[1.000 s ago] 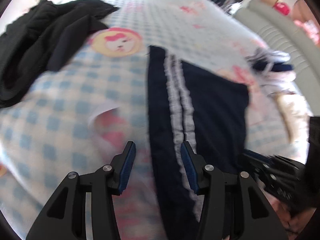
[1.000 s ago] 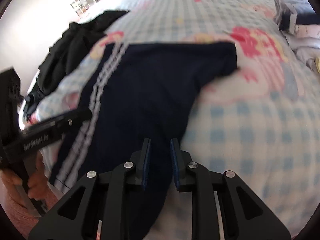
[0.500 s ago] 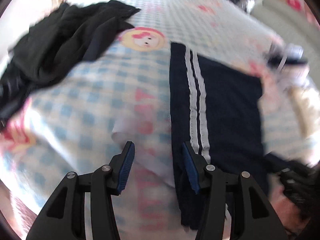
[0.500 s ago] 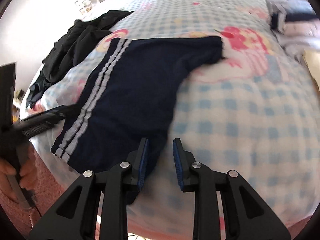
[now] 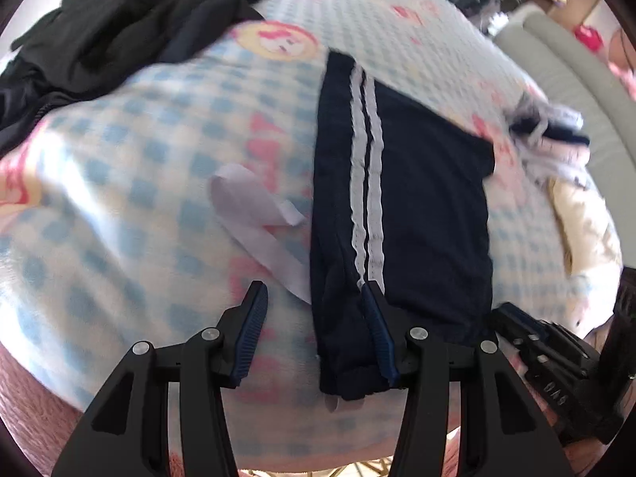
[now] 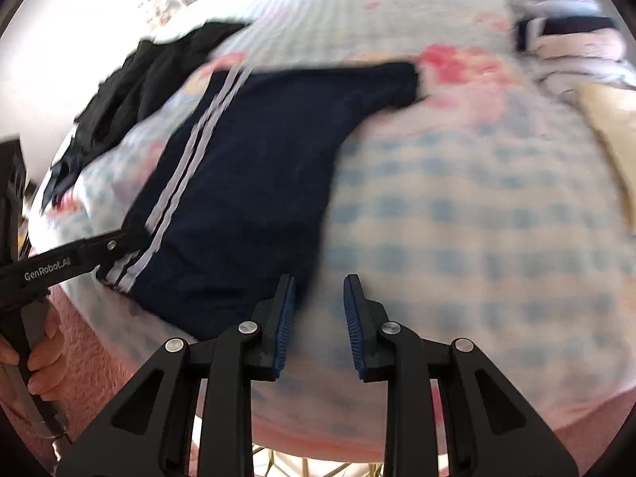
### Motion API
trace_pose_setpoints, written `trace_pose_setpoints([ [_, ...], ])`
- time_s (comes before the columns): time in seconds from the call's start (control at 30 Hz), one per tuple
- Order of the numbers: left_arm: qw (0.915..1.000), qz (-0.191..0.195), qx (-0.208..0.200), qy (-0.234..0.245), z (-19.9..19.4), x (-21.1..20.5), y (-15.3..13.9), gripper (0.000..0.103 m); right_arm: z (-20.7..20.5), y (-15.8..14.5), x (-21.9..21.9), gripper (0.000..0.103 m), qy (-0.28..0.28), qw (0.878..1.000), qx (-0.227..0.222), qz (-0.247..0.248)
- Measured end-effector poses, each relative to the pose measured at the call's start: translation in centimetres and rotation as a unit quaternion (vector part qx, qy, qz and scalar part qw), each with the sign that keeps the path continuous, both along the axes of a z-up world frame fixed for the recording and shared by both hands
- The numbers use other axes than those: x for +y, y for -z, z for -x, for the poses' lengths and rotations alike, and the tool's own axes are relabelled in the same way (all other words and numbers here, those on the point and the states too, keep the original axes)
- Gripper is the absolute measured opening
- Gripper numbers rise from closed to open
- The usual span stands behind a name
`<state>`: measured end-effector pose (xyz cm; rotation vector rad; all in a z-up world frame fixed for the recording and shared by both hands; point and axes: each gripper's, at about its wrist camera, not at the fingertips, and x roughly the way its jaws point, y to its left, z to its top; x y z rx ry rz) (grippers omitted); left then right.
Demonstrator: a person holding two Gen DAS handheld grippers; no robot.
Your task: Fold clothes
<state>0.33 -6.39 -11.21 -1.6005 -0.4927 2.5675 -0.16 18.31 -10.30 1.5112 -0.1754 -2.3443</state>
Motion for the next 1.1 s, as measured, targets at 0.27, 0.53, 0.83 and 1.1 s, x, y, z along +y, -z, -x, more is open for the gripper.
trace_pose_setpoints([
  [0.27,0.9996,0.018,-0.012,0.019,-0.7,0.4,0.6,0.052,-0.6,0.0,1.4,0.032,0.021,1.0,-0.014,-0.013],
  [0.53,0.9949,-0.101,-0.003,0.008,-1.5,-2.2,0.2,0.055,-0.4,-0.2,2.1,0.032,0.037,0.999,-0.021,0.006],
  [0.83,0.9803,-0.194,-0.031,0.02,-2.1,-2.9,1.9,0.057,-1.4,0.1,1.9,0.032,0.032,0.999,-0.031,0.014],
  [1.1,0.9835,-0.178,-0.029,0.015,-2.1,-2.6,1.8,0.056,-1.5,0.8,2.3,0.032,0.033,0.994,-0.055,0.09],
])
